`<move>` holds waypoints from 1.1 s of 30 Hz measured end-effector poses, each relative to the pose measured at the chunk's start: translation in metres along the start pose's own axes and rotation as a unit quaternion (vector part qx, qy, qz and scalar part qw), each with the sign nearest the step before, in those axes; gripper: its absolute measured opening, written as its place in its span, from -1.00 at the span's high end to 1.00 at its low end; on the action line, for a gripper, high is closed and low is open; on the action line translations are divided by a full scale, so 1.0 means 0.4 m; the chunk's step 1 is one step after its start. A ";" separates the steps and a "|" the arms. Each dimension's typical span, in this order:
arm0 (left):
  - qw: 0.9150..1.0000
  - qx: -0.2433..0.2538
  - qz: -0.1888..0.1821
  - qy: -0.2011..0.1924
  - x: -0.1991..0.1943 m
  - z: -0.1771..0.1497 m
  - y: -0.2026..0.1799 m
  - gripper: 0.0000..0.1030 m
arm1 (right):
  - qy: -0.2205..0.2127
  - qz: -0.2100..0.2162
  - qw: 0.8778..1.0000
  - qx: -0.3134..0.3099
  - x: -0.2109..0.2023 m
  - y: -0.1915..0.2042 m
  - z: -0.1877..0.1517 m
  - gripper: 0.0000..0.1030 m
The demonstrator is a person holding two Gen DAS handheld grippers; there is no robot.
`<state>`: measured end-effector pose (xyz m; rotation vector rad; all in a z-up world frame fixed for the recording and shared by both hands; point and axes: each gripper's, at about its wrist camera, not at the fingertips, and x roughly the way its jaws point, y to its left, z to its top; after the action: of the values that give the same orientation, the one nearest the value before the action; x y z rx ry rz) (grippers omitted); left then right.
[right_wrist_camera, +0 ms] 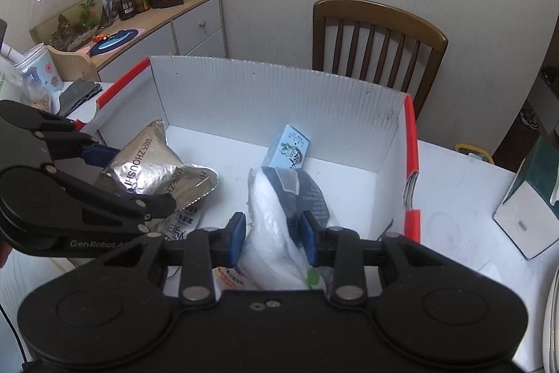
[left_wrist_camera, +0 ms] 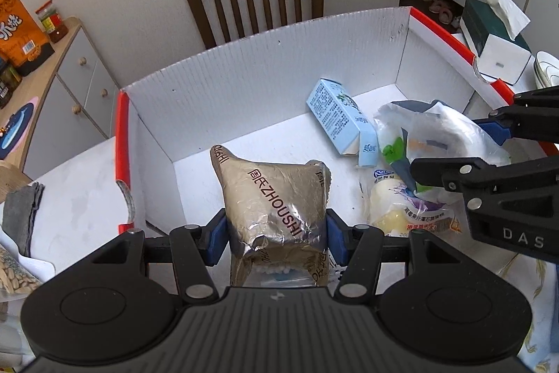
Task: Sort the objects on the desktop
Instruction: 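Lower both bags into the red box and open both tools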
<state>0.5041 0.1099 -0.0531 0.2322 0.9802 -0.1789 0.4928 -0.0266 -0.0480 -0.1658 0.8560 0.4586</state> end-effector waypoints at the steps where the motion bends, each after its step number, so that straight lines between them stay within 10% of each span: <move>1: 1.000 0.000 -0.001 0.001 0.002 0.002 0.000 -0.08 | 0.001 0.000 1.000 -0.002 0.001 0.000 0.001 0.36; 33: 0.998 -0.042 -0.008 -0.040 -0.108 -0.035 0.001 -0.14 | -0.006 0.039 0.999 0.007 -0.105 -0.030 0.005 -0.39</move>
<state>0.4695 0.1161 -0.0242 0.1385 0.9090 -0.1599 0.4758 -0.0501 -0.0155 -0.1163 0.8563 0.5259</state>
